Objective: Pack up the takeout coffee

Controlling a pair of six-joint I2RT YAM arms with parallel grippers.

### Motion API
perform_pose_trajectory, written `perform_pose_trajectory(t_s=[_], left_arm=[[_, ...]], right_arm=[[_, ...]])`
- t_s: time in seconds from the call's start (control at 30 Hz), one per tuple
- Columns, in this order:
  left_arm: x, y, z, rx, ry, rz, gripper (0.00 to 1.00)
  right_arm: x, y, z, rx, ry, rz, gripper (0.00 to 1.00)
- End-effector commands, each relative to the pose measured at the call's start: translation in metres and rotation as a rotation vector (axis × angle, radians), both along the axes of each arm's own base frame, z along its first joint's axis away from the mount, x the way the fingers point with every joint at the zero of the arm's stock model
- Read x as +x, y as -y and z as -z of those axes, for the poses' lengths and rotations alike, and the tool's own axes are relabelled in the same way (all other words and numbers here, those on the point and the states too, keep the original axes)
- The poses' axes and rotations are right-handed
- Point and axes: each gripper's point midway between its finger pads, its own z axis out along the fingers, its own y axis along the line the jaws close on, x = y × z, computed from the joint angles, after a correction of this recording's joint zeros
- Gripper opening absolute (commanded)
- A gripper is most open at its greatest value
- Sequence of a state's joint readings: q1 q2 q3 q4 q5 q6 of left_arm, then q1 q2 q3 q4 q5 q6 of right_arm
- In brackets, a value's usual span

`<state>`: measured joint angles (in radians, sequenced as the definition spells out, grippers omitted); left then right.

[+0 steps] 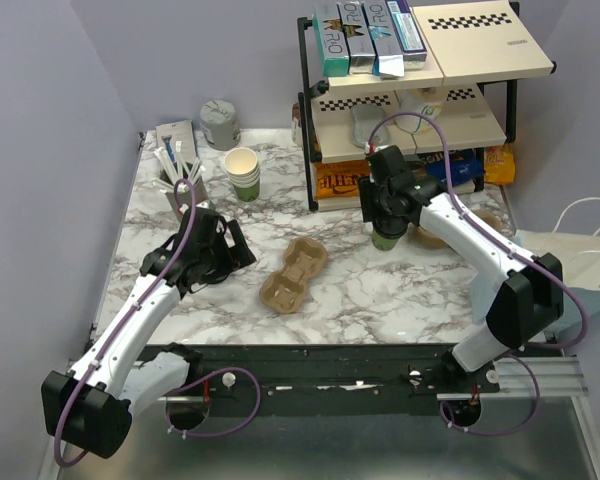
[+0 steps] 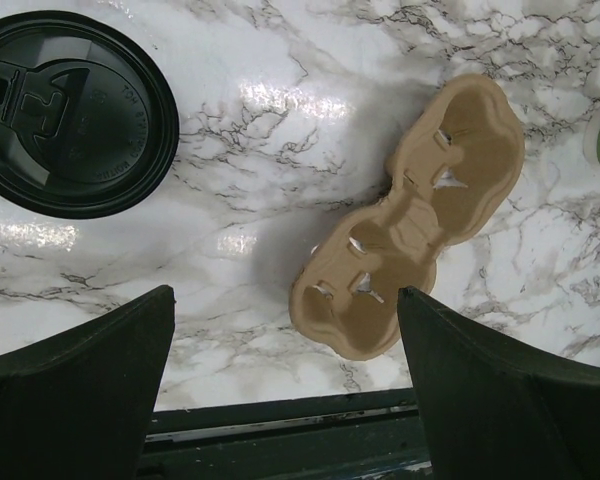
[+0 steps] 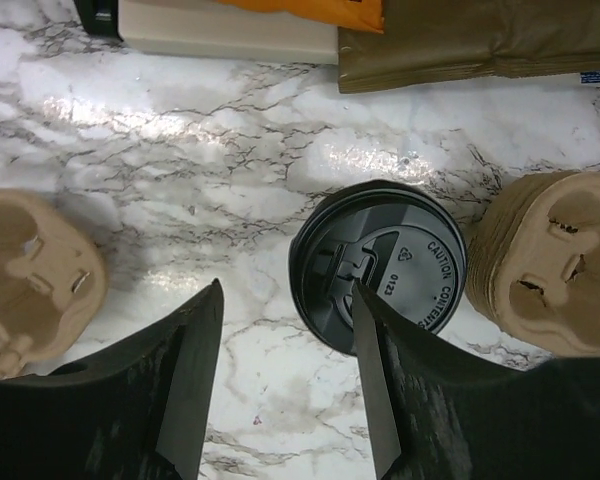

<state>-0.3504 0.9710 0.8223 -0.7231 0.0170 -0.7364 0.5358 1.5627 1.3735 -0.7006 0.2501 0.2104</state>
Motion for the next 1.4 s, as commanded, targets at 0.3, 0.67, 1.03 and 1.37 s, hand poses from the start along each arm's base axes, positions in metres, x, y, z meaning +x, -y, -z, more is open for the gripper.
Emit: perform_pose_trajectory(t_s=[0.3, 0.67, 1.03, 1.37], left_arm=[[0.002, 0.000, -0.003, -0.015, 0.015, 0.011, 0.99], [0.002, 0.002, 0.003, -0.025, 0.000, 0.009, 0.99], [0.001, 0.005, 0.005, -0.041, -0.008, 0.012, 0.99], [0.000, 0.005, 0.008, -0.045, -0.013, 0.010, 0.99]], right_arm=[[0.021, 0.009, 0.020, -0.083, -0.004, 0.121, 0.56], [0.022, 0.011, 0.029, -0.093, -0.007, 0.130, 0.48], [0.008, 0.026, 0.032, -0.129, -0.015, 0.172, 0.32], [0.004, 0.028, 0.015, -0.088, 0.026, 0.178, 0.14]])
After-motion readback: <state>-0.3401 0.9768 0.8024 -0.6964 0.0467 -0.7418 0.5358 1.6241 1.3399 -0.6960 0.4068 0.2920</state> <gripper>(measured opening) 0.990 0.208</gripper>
